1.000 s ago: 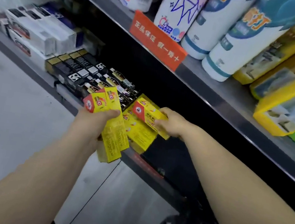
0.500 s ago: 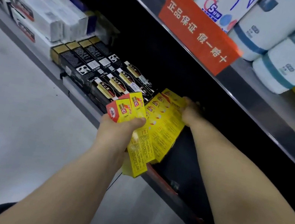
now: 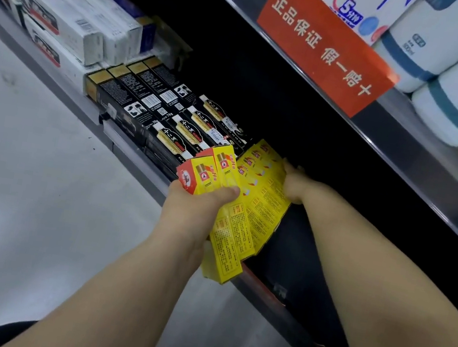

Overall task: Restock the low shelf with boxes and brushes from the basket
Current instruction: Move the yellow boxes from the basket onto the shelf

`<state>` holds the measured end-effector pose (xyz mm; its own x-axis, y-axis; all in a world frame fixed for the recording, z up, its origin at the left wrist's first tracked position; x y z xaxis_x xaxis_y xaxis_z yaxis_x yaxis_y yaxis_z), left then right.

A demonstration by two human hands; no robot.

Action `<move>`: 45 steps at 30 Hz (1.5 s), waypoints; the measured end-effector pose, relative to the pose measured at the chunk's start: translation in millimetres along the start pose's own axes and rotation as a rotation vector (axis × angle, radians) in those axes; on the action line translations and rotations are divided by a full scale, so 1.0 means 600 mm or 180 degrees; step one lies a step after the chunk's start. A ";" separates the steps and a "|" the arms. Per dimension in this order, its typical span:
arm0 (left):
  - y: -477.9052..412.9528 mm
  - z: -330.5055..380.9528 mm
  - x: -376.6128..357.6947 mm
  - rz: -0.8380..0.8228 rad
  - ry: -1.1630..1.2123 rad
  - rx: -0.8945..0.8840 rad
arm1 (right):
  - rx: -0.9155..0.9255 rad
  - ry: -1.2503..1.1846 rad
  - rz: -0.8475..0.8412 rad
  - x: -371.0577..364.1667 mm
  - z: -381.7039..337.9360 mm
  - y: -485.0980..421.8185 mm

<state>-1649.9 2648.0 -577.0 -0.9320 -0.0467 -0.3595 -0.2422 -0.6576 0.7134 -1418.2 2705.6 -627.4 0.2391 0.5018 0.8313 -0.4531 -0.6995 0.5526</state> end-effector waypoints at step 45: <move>-0.005 0.019 0.018 0.0677 -0.0060 -0.0035 | 0.1309 -0.0854 0.0473 -0.065 -0.047 0.192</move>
<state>-1662.5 2658.0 -576.1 -0.9667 -0.1713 -0.1900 -0.0366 -0.6425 0.7654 -1503.8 2619.8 -597.7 0.4343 0.2712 0.8590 -0.1364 -0.9228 0.3603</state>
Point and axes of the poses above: each hand's wrist, its own y-axis away from the middle knuckle, its own x-axis out of the back of the hand, z = x × y, the point moved 1 cm from there along -y, towards the middle knuckle, and after that the axes turned 3 degrees about x, right-handed, at the moved point
